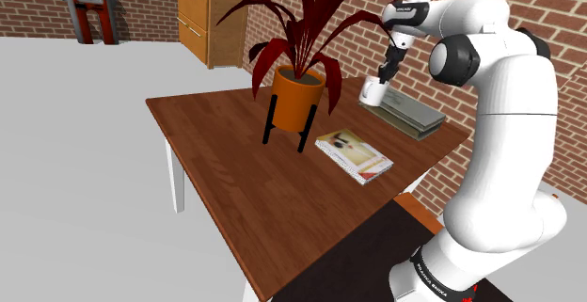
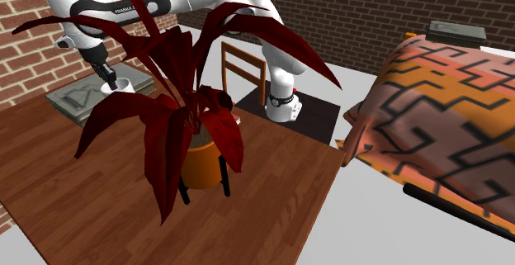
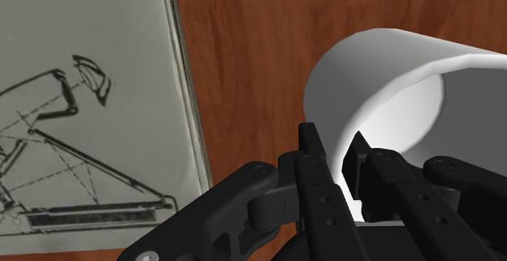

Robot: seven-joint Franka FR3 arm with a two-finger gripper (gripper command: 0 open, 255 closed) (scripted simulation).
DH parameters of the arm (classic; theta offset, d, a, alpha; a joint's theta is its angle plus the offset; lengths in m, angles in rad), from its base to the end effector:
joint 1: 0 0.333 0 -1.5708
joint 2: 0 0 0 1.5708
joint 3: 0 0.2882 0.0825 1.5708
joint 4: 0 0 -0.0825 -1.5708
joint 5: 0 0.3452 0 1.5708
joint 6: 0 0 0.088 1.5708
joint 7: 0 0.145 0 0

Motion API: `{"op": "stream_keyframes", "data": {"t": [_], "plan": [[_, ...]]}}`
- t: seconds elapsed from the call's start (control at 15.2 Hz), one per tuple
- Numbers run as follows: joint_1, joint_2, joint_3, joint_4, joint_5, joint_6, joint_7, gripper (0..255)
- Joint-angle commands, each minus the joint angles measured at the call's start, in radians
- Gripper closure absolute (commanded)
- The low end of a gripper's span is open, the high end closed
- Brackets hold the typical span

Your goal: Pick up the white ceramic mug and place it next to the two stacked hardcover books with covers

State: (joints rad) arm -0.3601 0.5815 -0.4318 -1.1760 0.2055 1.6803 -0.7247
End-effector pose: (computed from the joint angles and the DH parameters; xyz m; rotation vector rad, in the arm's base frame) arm 0.5213 -0.4002 0.4166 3.1398 -0.0511 -0.0650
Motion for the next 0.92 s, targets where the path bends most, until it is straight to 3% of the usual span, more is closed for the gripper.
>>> {"op": "stream_keyframes", "data": {"t": [0.0,0.86], "plan": [[0.005,-0.001,0.001,-0.028,0.0,0.027,-0.001,255],[0.021,0.016,0.008,-0.178,0.011,0.191,-0.011,255]]}}
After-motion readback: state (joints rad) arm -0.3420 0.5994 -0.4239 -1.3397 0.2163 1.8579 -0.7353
